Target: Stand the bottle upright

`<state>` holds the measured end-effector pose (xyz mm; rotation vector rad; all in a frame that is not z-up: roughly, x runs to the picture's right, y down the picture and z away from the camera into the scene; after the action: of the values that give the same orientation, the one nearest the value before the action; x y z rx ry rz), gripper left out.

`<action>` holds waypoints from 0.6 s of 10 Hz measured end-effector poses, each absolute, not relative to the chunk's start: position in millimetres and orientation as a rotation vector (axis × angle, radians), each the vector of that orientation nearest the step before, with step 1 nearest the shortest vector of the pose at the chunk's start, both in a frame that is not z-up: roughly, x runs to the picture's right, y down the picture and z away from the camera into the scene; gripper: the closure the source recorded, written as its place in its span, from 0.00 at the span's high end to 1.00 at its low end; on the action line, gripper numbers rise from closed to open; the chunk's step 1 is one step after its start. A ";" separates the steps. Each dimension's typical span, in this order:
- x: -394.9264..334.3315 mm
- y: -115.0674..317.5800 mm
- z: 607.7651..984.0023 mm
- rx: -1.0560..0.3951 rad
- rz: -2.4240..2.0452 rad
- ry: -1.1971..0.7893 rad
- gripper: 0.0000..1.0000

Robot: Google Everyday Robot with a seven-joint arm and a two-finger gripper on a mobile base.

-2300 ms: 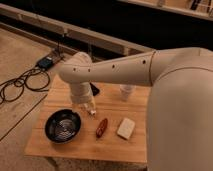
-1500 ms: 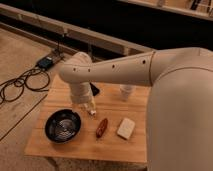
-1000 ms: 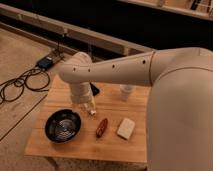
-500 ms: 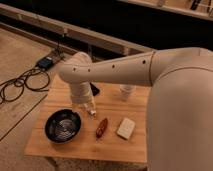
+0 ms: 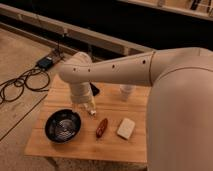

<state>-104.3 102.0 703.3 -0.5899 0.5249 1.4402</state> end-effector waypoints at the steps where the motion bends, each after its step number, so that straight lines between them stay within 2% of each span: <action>1: -104.3 102.0 703.3 -0.590 1.440 0.525 0.65; 3: -103.8 102.3 704.2 -0.592 1.439 0.525 0.65; 6: -97.9 99.2 731.7 -0.597 1.375 0.460 0.65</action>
<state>-97.9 99.2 731.7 -0.5971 0.4604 1.3754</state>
